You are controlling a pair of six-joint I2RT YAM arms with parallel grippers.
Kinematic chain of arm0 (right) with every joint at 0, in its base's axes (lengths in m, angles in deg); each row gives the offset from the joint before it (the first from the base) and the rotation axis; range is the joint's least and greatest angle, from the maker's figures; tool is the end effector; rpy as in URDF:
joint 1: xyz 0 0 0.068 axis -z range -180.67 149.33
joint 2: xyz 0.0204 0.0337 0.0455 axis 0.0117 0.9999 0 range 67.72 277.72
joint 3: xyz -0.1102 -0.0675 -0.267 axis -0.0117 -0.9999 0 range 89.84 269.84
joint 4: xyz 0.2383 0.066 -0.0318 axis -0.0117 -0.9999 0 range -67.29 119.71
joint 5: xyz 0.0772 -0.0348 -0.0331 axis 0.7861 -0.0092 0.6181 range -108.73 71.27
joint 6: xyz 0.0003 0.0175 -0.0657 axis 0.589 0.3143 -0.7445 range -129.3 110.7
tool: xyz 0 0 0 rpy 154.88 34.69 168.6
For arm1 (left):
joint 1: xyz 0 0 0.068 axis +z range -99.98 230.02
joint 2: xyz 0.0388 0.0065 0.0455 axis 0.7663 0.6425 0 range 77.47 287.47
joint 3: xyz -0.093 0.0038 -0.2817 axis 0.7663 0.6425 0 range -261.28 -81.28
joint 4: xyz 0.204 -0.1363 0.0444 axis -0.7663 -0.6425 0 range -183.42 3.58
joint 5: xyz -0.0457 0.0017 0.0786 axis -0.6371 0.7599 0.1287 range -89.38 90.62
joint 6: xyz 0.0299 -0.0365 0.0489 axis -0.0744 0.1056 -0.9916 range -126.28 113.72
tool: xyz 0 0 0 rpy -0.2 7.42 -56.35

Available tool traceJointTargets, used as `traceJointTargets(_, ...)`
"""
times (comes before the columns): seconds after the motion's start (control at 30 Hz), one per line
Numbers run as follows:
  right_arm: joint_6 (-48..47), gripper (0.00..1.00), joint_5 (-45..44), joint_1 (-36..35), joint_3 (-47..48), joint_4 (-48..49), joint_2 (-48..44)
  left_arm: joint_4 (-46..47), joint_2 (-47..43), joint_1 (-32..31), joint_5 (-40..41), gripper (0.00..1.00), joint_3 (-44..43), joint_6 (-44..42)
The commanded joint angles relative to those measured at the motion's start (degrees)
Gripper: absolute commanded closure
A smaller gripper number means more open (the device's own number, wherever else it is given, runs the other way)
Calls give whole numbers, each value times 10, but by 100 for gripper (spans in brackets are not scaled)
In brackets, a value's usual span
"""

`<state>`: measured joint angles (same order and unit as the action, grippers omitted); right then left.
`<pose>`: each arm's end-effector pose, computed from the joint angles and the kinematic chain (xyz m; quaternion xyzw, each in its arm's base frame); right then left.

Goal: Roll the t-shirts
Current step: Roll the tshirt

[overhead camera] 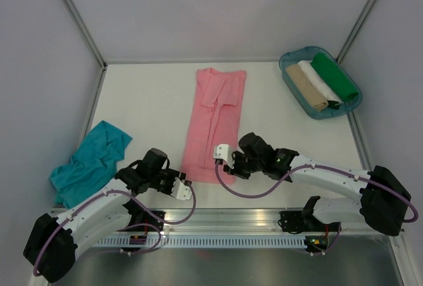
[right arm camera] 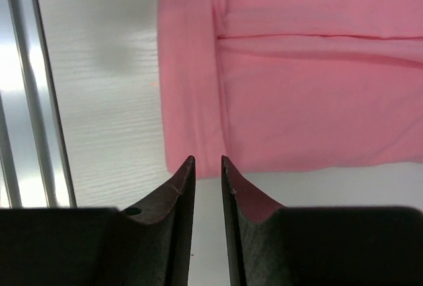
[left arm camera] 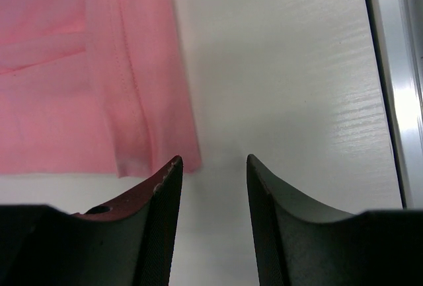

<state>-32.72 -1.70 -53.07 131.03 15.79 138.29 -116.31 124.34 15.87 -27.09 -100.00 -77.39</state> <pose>0.1383 0.2058 0.2375 -0.6042 0.6803 0.2297 0.3455 0.0853 -0.0886 0.1638 0.7818 0.5141 -0.1336 0.3265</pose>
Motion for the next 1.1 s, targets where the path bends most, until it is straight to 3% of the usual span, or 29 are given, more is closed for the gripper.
traceJointTargets(0.0, -20, 71, -2, -37, -34, 22, 8, 37, -4, -3, 22, 50, 9, -43)
traceJointTargets(0.2, -22, 68, -36, -83, -44, 19, 34, 52, 14, -2, 32, 50, -8, 17)
traceJointTargets(0.8, -5, 64, -97, -87, -25, 29, 121, 117, 126, -3, 74, 53, -18, 57)
traceJointTargets(0.93, -3, 69, -97, -88, -13, 22, 142, 113, 109, -2, 71, 60, -14, 57)
traceJointTargets(1.07, -3, 77, -93, -87, -5, 13, 138, 106, 79, -2, 73, 60, -10, 57)
